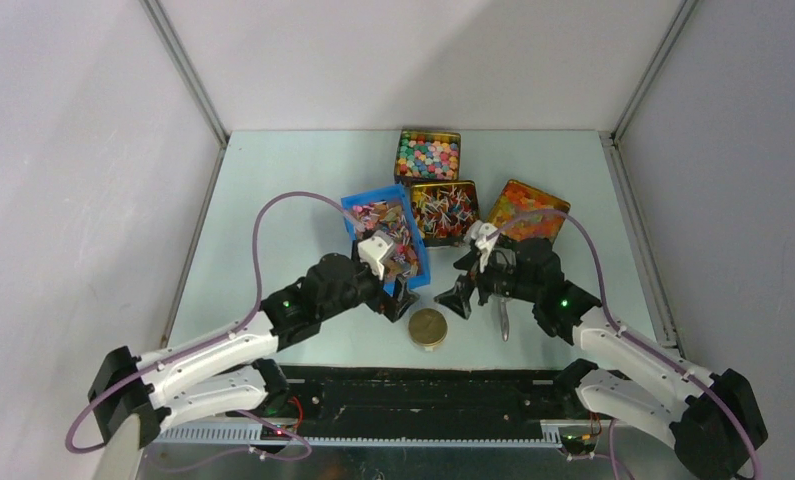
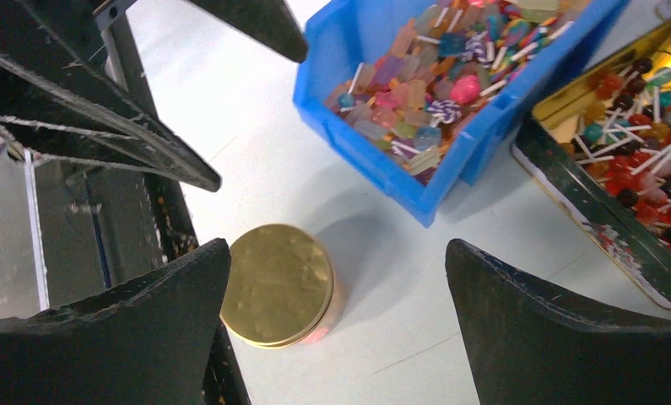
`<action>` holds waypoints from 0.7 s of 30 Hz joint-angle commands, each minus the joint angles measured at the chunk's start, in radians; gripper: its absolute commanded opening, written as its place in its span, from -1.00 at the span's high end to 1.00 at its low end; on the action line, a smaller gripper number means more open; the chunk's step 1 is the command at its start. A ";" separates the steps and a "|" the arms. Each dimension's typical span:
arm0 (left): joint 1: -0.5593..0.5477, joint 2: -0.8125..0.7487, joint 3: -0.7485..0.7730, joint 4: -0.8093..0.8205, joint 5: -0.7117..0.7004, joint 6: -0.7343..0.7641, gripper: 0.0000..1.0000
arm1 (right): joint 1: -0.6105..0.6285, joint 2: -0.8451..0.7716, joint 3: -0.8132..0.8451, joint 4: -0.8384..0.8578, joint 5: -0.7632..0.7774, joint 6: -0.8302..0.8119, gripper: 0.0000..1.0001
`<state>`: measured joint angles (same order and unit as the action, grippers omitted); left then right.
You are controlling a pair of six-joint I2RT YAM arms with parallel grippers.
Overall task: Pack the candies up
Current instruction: Reset both arms
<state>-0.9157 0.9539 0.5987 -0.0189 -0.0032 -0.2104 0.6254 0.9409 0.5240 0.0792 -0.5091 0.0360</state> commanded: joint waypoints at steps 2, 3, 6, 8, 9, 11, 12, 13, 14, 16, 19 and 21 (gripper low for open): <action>0.162 -0.055 -0.030 0.148 0.181 -0.108 -0.99 | -0.145 0.041 0.050 0.088 -0.071 0.120 -0.99; 0.213 -0.083 -0.053 0.168 0.187 -0.118 -1.00 | -0.167 0.050 0.050 0.105 -0.073 0.140 -0.99; 0.320 -0.148 -0.110 0.192 0.177 -0.160 -0.99 | -0.253 0.061 0.051 0.117 -0.051 0.155 -0.99; 0.429 -0.206 -0.144 0.204 0.153 -0.180 -0.99 | -0.299 0.068 0.051 0.120 -0.041 0.163 -0.99; 0.459 -0.246 -0.153 0.209 0.146 -0.186 -0.99 | -0.312 0.069 0.052 0.116 -0.037 0.161 -0.99; 0.546 -0.300 -0.167 0.202 0.140 -0.200 -0.99 | -0.344 0.070 0.056 0.100 -0.028 0.154 -0.99; 0.601 -0.317 -0.167 0.196 0.138 -0.202 -0.99 | -0.366 0.070 0.059 0.095 -0.023 0.154 -0.99; 0.625 -0.348 -0.165 0.178 0.134 -0.198 -0.99 | -0.377 0.070 0.060 0.090 -0.022 0.154 -0.99; 0.670 -0.362 -0.156 0.159 0.130 -0.185 -0.99 | -0.398 0.071 0.061 0.089 -0.020 0.160 -0.99; 0.724 -0.394 -0.136 0.125 0.109 -0.156 -0.99 | -0.428 0.075 0.062 0.095 -0.019 0.172 -0.99; 0.762 -0.413 -0.095 0.072 0.046 -0.062 -0.99 | -0.477 0.076 0.062 0.107 0.006 0.184 -0.99; 0.767 -0.411 -0.066 0.046 -0.007 0.003 -0.99 | -0.501 0.069 0.062 0.107 0.036 0.178 -0.99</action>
<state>-0.1711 0.5510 0.4511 0.0765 0.0868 -0.3389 0.1703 1.0149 0.5343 0.1444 -0.5297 0.1997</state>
